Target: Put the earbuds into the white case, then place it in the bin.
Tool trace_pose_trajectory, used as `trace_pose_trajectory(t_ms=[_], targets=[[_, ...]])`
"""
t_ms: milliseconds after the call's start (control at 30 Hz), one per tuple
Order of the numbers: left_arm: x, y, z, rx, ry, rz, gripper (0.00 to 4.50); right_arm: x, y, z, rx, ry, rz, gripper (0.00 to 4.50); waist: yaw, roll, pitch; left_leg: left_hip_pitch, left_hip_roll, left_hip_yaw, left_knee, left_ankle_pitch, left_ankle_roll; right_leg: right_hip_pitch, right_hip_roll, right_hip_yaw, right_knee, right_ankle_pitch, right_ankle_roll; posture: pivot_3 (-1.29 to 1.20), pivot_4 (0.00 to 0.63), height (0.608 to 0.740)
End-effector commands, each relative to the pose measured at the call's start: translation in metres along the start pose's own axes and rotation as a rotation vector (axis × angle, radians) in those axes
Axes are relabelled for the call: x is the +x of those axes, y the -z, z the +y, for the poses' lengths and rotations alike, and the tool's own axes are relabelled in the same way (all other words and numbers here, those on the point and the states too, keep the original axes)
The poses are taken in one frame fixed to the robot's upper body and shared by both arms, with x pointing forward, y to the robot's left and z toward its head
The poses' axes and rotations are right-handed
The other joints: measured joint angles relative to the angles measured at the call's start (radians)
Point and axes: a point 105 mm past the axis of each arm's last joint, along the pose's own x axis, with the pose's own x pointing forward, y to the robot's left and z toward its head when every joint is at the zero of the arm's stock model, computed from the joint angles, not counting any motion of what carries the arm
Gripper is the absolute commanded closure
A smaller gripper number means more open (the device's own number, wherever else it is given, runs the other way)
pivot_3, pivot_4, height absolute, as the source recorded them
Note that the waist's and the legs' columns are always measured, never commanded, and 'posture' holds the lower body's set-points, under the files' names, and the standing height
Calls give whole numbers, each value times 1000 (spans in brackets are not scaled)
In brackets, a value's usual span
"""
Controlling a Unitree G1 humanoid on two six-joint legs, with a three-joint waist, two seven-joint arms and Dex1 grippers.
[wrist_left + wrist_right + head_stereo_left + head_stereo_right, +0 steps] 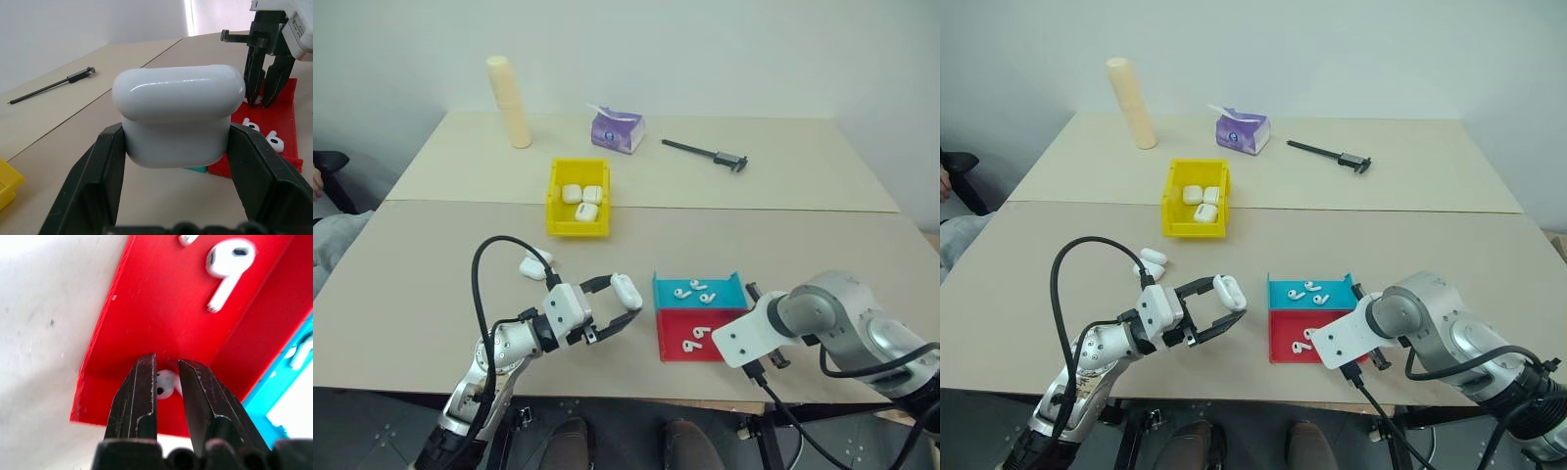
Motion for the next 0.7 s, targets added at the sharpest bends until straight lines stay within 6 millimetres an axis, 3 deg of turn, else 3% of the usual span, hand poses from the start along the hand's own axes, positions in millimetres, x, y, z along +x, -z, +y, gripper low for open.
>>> trace_pose_trajectory(t_ms=[33, 167, 333, 700], targets=[[1, -13, -2, 38, 9, -42, 1716, -21, -7, -8, 28, 44, -37, 3422, 1, 0, 0, 0, 0, 0, 0, 0, 0, 0, 0, 0, 0, 0, 0, 0, 150, 740], [0, -13, -2, 41, 7, -40, 1716, -29, -5, -14, 60, 80, -31, 3422, 1, 0, 0, 0, 0, 0, 0, 0, 0, 0, 0, 0, 0, 0, 0, 0, 150, 740], [0, -14, -2, 36, 11, -41, 1716, -33, -24, -16, 141, 65, -161, 3422, -1, 0, 0, 0, 0, -1, 0, 0, 0, 0, 0, 0, 0, 0, 0, 0, 150, 740], [-2, -13, -3, 36, 20, -25, 1716, -18, -35, -21, 221, 73, -229, 3422, -1, 0, 0, -1, 0, -1, 0, 0, 0, -1, 0, 0, 0, 0, 0, 0, 150, 740]])
